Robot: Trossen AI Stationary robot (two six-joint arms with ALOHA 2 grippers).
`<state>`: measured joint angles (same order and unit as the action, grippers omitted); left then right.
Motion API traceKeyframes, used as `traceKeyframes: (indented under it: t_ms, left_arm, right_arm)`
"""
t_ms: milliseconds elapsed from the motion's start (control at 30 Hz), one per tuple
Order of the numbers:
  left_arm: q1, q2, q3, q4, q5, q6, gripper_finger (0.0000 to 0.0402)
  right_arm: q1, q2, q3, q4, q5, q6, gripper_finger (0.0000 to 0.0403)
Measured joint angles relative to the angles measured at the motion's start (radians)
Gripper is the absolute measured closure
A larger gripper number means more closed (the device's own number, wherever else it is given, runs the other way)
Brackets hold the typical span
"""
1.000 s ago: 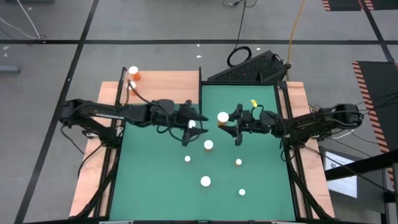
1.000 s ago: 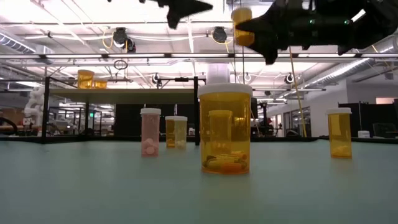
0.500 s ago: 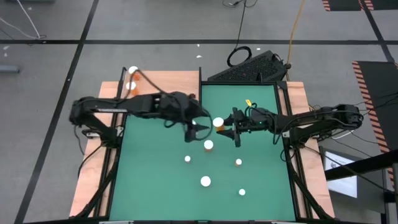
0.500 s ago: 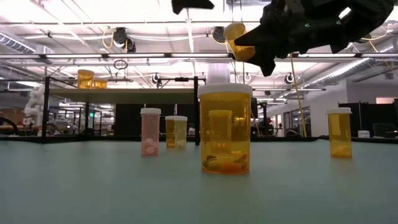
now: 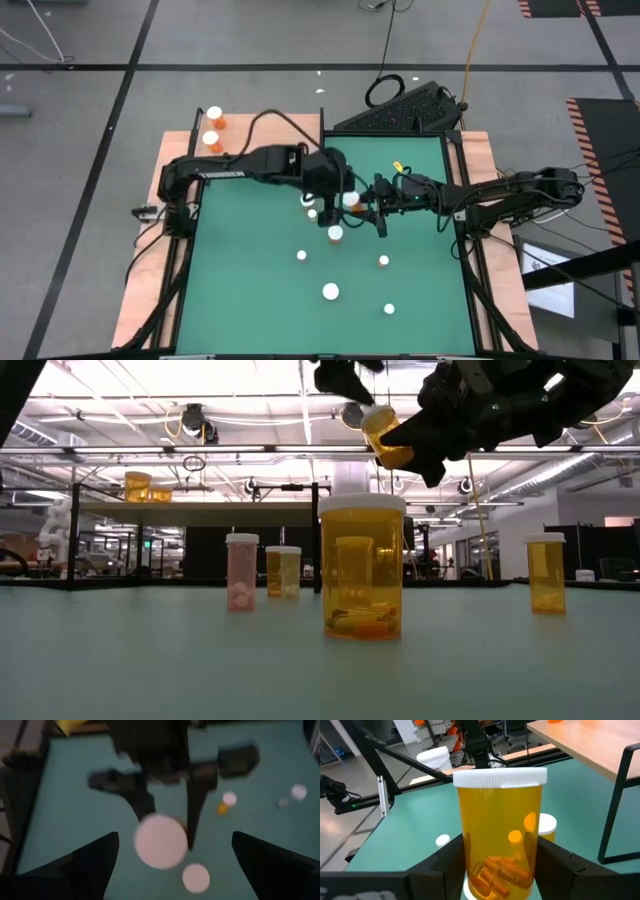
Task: Pick and place medicine bottles onto shelf by color
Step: Put the big orange pill bottle on the shelf aligned with the other big orange pill bottle
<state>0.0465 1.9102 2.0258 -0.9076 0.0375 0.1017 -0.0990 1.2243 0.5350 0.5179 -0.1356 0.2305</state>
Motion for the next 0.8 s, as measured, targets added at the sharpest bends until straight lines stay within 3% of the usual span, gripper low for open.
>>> traceKeyframes:
  t_ms: [367, 800]
  left_arm:
    - [0.106, 0.038, 0.045, -0.124, 0.192, -0.002, 0.0034]
    - [0.088, 0.127, 0.044, -0.059, 0.189, 0.036, 0.0034]
  right_arm:
    - [0.000, 0.000, 0.000, 0.004, 0.000, -0.061, 0.0218]
    - [0.000, 0.000, 0.000, 0.006, 0.001, -0.086, 0.0218]
